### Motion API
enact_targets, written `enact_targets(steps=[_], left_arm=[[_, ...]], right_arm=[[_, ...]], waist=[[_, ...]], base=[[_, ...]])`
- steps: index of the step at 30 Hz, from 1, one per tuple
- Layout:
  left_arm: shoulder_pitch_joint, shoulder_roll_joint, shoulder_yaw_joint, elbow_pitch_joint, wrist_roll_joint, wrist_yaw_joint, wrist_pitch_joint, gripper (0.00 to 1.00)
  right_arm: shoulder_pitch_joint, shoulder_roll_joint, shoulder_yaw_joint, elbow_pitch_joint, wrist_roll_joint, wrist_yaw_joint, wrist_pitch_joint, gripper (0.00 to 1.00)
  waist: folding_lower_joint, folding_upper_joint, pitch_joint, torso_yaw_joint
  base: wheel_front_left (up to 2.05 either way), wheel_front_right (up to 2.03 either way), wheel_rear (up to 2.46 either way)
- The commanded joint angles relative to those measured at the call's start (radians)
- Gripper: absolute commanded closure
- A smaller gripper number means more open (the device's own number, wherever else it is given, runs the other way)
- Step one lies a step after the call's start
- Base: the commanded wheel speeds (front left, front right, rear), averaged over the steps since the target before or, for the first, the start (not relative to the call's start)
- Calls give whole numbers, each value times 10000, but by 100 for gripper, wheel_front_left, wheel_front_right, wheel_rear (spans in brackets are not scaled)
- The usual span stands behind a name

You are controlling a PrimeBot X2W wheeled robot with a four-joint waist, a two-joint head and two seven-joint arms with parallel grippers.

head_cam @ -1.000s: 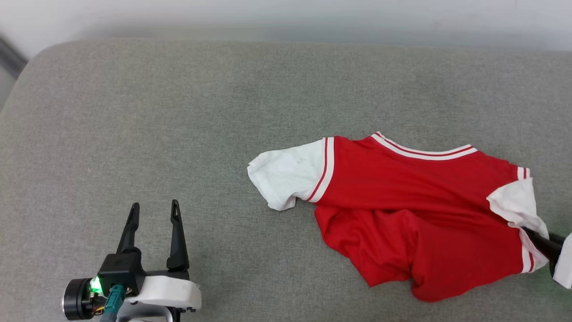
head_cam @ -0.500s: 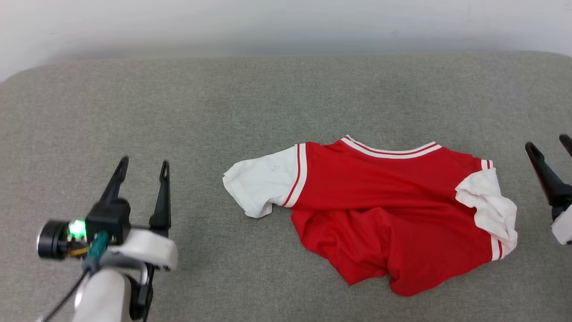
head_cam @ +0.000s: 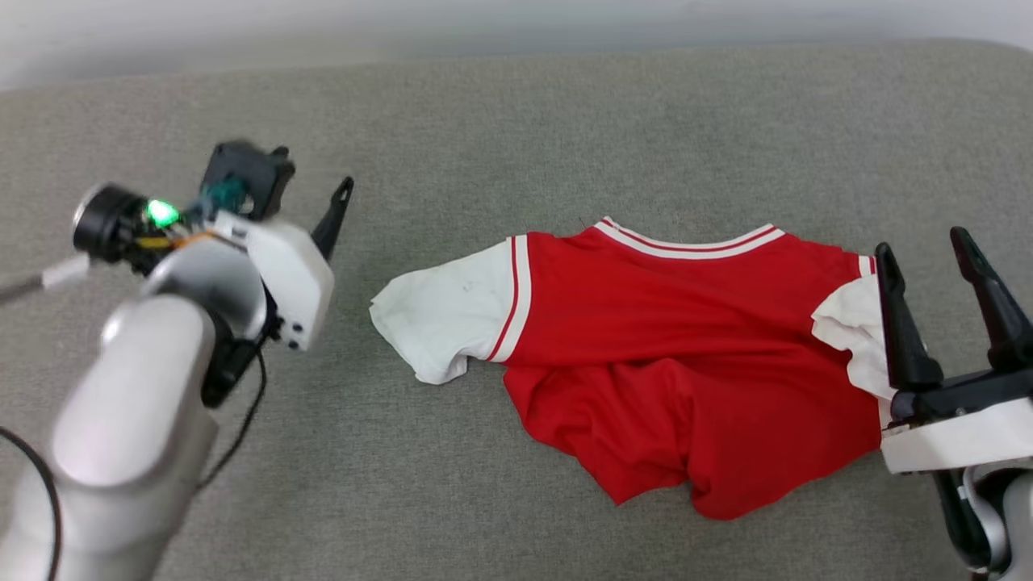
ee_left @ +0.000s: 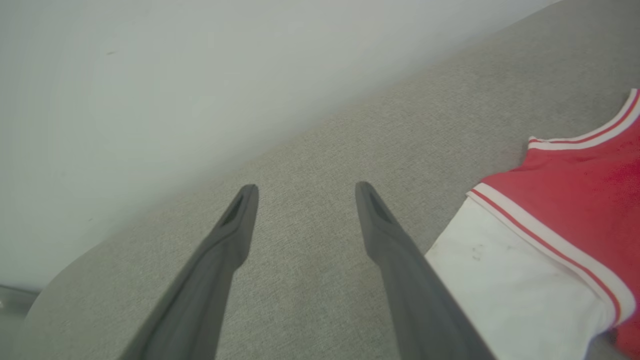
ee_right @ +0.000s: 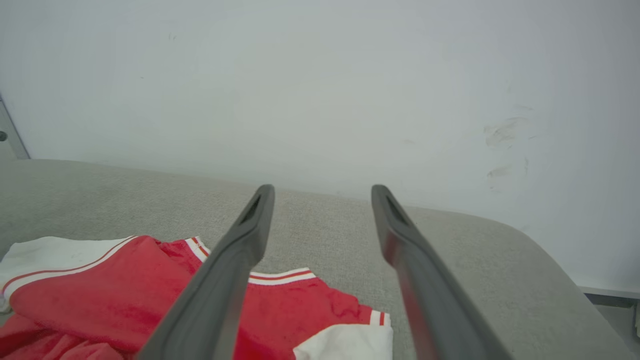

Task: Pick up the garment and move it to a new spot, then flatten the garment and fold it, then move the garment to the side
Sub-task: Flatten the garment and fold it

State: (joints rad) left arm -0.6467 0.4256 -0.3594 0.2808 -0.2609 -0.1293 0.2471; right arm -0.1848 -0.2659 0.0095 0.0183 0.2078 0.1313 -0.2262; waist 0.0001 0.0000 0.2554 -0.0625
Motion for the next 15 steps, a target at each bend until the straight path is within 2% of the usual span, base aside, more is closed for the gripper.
enact_targets(steps=[1,9,12,15], left_arm=[[-394,309,-264,-24,-401,13,378,0],[-2483,2014,-3253,-431,-3877,8,4144,0],[-3025,2383,-4061,-422,-5047,6,5422,0],[-3499,2664,-4702,-442,-5734,7,6344,0]], right_arm=[[111,143,-63,-171,-80,-11,12,0],[242,706,76,-722,-501,-11,15,0],[34,790,206,-783,-553,-11,-5,0],[-135,878,314,-742,-594,-11,-27,0]], waist=[[-1,0,173,-102],[-1,0,905,-537],[-1,0,1191,-742],[-1,0,1461,-938]], base=[[0,0,0],[0,0,0],[0,0,0],[0,0,0]])
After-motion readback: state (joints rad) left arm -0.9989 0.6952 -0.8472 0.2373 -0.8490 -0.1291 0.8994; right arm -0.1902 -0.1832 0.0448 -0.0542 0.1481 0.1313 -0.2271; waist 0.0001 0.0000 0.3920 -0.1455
